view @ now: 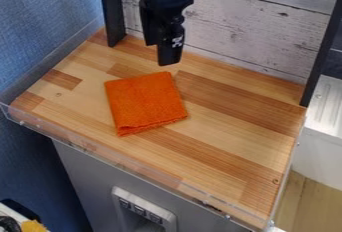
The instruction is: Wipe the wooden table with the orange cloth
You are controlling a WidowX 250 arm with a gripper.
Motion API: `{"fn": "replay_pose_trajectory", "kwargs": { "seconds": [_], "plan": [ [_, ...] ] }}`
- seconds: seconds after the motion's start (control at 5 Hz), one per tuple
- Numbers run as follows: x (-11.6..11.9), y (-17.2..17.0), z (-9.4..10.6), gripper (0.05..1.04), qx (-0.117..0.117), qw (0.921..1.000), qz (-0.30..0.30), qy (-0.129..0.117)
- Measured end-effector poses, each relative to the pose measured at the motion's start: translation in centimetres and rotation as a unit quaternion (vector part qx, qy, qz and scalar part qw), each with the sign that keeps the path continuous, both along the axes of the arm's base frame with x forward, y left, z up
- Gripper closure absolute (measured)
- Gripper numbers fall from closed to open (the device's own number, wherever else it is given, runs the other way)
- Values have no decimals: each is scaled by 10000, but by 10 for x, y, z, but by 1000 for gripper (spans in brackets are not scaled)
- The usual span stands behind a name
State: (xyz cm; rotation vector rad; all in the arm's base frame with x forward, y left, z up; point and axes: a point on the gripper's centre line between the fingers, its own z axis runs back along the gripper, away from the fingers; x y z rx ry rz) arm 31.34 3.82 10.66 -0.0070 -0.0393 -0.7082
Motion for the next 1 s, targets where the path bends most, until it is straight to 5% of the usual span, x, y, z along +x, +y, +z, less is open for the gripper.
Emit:
{"fn": "replay_pose_trajectory", "kwargs": {
  "seconds": [0.4, 0.6, 1.0],
  "plan": [
    [-2, 7, -13, 726, 15, 9976, -675, -177],
    [-5, 13, -30, 936, -20, 9962, -858, -127],
    [-7, 21, -60, 1025, -131, 9948, -1005, 105]
  ]
}}
